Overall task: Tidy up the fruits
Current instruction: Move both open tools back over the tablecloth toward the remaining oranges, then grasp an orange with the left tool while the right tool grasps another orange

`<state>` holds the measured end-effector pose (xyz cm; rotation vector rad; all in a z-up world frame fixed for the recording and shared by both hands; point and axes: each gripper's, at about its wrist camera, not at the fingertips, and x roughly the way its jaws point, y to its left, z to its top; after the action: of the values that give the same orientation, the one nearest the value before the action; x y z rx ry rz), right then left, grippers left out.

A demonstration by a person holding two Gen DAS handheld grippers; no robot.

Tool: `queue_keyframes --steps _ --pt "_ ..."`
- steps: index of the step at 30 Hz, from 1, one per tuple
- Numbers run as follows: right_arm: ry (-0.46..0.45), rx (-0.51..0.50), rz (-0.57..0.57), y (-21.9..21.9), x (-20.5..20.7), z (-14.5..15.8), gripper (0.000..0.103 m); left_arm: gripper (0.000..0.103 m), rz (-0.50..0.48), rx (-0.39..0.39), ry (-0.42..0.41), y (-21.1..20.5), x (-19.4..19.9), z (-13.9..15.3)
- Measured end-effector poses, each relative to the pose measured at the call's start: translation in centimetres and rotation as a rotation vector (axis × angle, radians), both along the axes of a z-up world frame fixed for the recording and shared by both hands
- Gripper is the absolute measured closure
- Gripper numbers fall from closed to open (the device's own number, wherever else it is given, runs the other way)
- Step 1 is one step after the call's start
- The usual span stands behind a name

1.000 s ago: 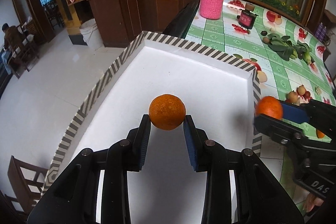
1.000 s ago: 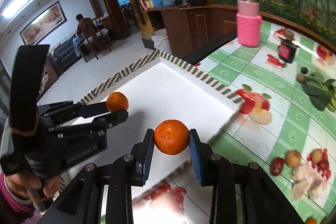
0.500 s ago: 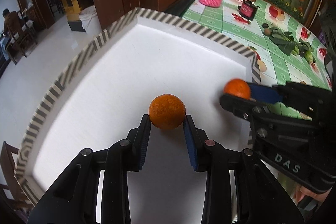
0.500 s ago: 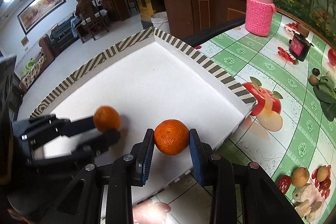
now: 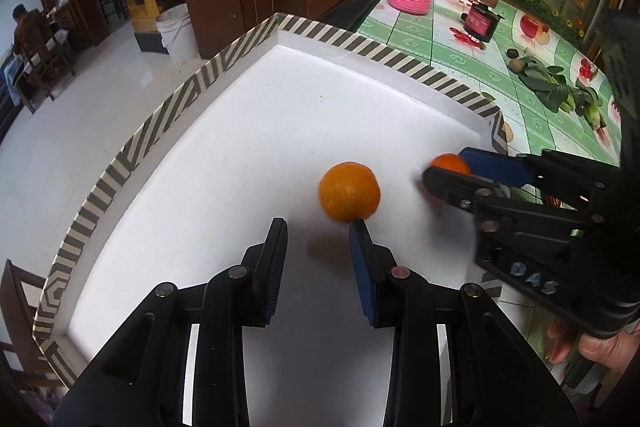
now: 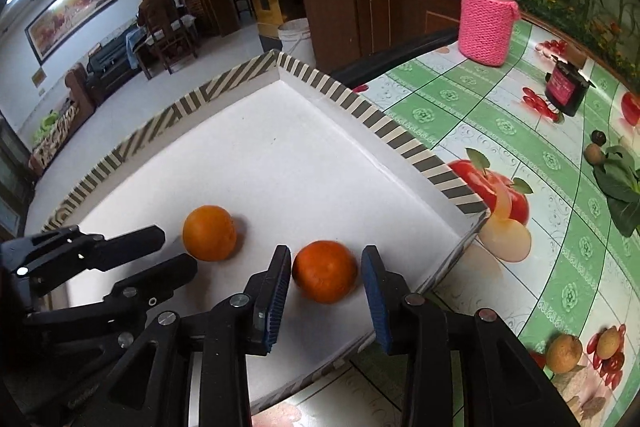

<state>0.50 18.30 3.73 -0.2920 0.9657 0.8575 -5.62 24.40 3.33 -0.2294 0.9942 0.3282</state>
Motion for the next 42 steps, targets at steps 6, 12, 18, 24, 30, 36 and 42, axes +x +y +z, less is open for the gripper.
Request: queue_keyframes --steps 6,12,18,24,30,36,42 --pt "-0.013 0.045 -0.038 -2.4 -1.1 1.8 0.065 0.071 0.004 0.002 -0.011 0.0 -0.6 0.1" --pt "-0.064 0.102 -0.085 -6.7 -3.6 3.9 0.065 0.071 -0.008 0.061 -0.111 -1.9 -2.1 2.3" --pt "-0.109 0.111 -0.167 -12.1 -6.5 4.2 0.065 0.071 -0.076 0.082 -0.179 -5.6 -2.7 3.6" --pt "-0.119 0.099 -0.286 -18.6 -8.7 3.7 0.065 0.034 -0.178 0.040 -0.200 -9.9 -2.5 3.5" --pt "-0.115 0.082 -0.427 -25.8 -10.1 3.0 0.065 0.034 -0.275 0.033 -0.190 -14.1 -2.0 3.1" --pt "-0.092 0.064 -0.538 -30.9 -10.3 1.3 0.065 0.034 -0.357 0.028 -0.155 -17.4 -1.3 2.1" --pt "-0.092 0.051 -0.573 -32.3 -9.4 0.6 0.065 0.034 -0.411 -0.022 -0.108 -18.9 -0.1 0.9"
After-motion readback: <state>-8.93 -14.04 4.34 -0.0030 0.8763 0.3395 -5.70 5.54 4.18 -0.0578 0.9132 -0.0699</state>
